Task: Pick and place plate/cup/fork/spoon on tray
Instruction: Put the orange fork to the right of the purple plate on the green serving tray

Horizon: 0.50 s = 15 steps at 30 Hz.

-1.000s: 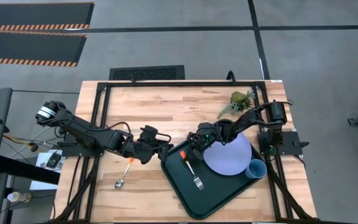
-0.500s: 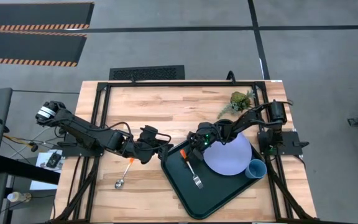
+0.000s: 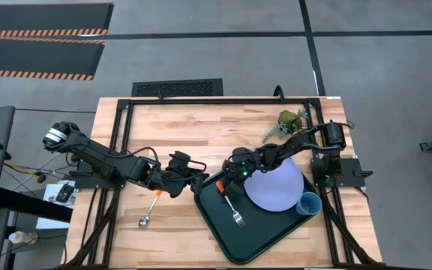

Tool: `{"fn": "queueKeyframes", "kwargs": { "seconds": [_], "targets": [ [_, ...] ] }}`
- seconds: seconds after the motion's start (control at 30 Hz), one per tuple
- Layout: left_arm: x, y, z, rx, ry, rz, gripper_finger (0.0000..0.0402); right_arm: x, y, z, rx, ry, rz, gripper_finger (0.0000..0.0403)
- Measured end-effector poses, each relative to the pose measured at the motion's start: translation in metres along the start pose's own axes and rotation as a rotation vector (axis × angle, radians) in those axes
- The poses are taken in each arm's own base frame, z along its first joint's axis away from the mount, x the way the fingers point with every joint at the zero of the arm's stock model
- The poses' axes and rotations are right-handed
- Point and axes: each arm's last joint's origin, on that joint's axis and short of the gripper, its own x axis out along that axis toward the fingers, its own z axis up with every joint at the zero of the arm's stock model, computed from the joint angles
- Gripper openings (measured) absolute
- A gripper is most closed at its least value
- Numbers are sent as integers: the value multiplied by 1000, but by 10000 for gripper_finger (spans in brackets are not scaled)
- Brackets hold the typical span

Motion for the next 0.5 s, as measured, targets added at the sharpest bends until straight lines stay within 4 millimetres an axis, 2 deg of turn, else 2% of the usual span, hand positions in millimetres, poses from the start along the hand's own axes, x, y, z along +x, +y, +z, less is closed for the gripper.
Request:
{"fn": "queueKeyframes", "kwargs": {
  "seconds": [0.5],
  "targets": [
    [0,1,0,4,2,5,174,6,2,11,-65,97,-121,195]
  ]
}}
